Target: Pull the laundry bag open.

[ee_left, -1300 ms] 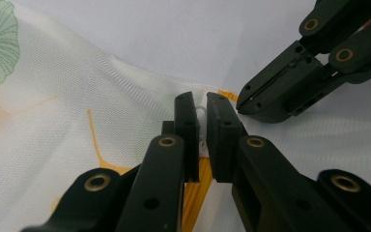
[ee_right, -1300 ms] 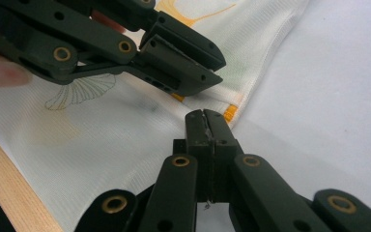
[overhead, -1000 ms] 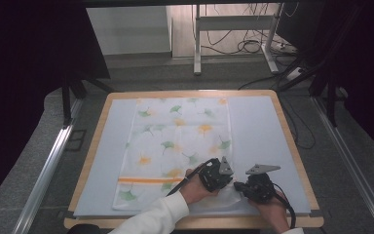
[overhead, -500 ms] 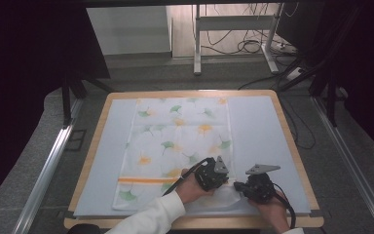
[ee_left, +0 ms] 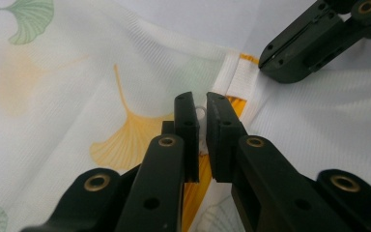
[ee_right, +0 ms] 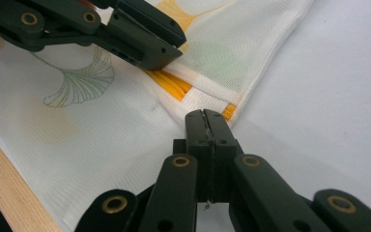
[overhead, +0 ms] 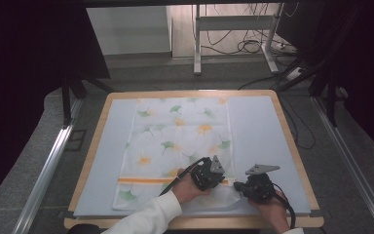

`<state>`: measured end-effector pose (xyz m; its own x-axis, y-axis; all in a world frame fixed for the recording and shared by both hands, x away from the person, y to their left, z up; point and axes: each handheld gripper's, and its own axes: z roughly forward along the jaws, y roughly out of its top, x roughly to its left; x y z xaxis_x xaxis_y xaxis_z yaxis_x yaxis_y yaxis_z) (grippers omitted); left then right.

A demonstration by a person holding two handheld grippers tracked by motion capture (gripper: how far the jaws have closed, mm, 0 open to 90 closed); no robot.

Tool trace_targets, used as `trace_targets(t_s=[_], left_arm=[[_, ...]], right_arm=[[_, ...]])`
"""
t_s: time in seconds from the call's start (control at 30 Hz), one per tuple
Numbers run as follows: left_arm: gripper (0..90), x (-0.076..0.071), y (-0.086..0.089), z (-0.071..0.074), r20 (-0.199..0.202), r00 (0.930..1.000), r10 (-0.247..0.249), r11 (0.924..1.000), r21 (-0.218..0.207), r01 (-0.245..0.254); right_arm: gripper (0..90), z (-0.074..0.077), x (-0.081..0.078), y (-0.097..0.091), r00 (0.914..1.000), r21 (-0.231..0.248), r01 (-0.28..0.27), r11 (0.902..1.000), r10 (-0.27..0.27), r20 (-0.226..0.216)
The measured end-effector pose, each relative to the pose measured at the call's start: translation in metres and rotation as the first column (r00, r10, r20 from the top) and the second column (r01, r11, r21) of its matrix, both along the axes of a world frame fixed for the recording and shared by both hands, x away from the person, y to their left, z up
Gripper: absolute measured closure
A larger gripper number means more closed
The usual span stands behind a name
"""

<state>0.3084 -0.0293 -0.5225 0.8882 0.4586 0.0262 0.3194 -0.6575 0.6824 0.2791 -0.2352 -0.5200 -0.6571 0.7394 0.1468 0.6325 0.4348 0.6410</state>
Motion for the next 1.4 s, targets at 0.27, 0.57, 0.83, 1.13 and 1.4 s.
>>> trace_targets(t_s=[0.27,0.57,0.83,1.13,1.4], left_arm=[[84.8,0.0,0.005,0.0,-0.002,1.0,-0.001,1.0,0.003,0.001],[84.8,0.0,0.021,0.0,-0.027,0.9994,0.019,0.9998,-0.002,-0.019],[84.7,0.0,0.03,-0.001,-0.037,0.9986,0.037,0.9993,-0.01,-0.037],[84.8,-0.001,0.035,-0.001,-0.054,0.9973,0.05,0.9986,-0.017,-0.051],[84.8,-0.001,0.04,0.0,-0.06,0.9965,0.058,0.9982,-0.012,-0.059]], right_arm=[[89.5,0.0,0.0,0.0,1.0,0.002,0.001,1.0,-0.001,-0.004],[89.5,0.0,0.001,-0.001,1.0,0.005,-0.002,1.0,0.002,-0.008],[89.5,0.0,0.001,-0.001,0.9999,0.006,-0.004,1.0,0.004,-0.01],[89.5,0.0,0.002,-0.001,0.9999,0.001,-0.013,0.9999,0.013,-0.006],[89.5,0.0,0.002,-0.001,0.9998,-0.002,-0.017,0.9999,0.017,-0.007]])
